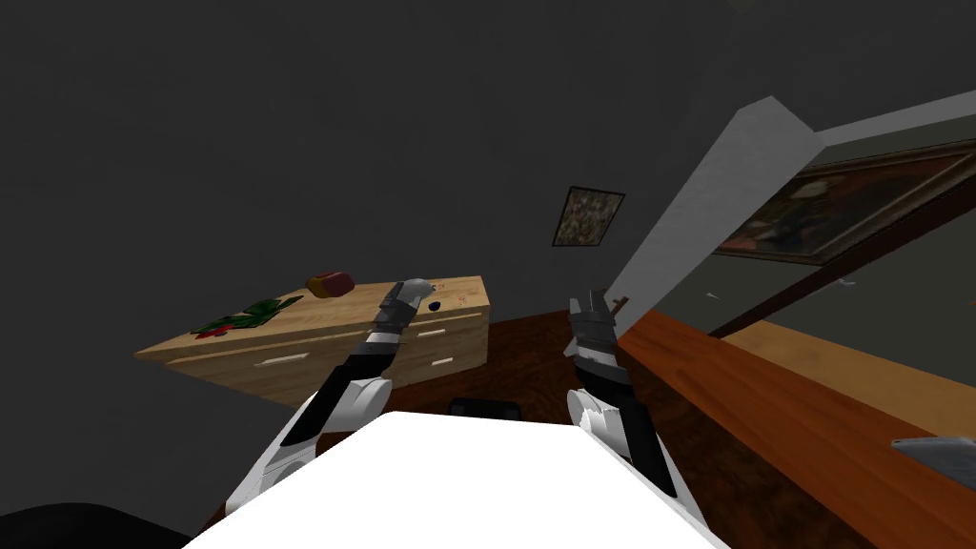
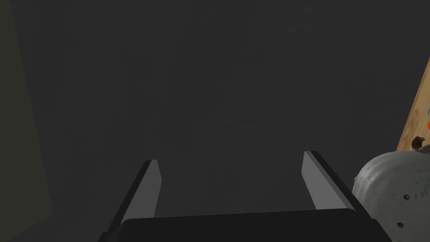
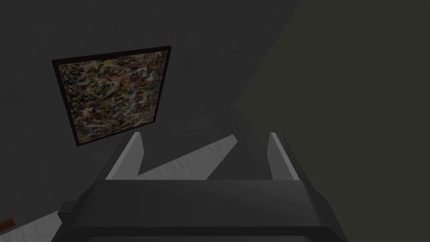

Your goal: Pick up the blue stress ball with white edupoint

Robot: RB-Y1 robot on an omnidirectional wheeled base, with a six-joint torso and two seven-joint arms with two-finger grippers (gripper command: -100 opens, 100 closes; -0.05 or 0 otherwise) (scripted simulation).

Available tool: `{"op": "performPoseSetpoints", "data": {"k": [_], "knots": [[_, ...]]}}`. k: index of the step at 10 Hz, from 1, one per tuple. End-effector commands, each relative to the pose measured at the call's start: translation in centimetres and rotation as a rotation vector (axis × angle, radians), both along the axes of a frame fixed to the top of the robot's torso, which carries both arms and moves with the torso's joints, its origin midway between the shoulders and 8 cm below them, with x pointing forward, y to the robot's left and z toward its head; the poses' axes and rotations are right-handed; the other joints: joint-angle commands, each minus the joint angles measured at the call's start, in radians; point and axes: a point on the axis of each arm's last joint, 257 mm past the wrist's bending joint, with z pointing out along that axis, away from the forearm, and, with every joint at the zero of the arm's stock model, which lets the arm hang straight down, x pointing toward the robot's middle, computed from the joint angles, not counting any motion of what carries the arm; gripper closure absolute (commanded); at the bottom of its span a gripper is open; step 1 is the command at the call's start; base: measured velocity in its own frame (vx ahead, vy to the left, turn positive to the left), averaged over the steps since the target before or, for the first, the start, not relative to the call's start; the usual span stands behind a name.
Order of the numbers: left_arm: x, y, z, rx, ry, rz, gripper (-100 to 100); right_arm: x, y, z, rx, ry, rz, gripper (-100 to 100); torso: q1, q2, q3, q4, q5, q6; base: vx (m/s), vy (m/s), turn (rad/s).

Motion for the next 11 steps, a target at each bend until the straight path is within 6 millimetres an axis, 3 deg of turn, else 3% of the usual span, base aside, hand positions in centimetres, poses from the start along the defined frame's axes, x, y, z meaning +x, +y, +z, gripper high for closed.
{"op": "performPoseSetpoints", "data": {"k": [1,11], "knots": [[0.5,0.3,-0.8,-0.012,0.04,0.001,-100,0.0,0.0,0.0,0.0,0.0,0.0,0,0.0,0.0,0.0,0.0,0.0,0.0,0.021,-0.056,0.051],[1.9,2.4,-6.7,-0.135,0.282,0.016,-100,0.0,0.0,0.0,0.0,0.0,0.0,0,0.002,-0.001,0.0,0.0,0.0,0.0,0.023,-0.042,0.051]]}}
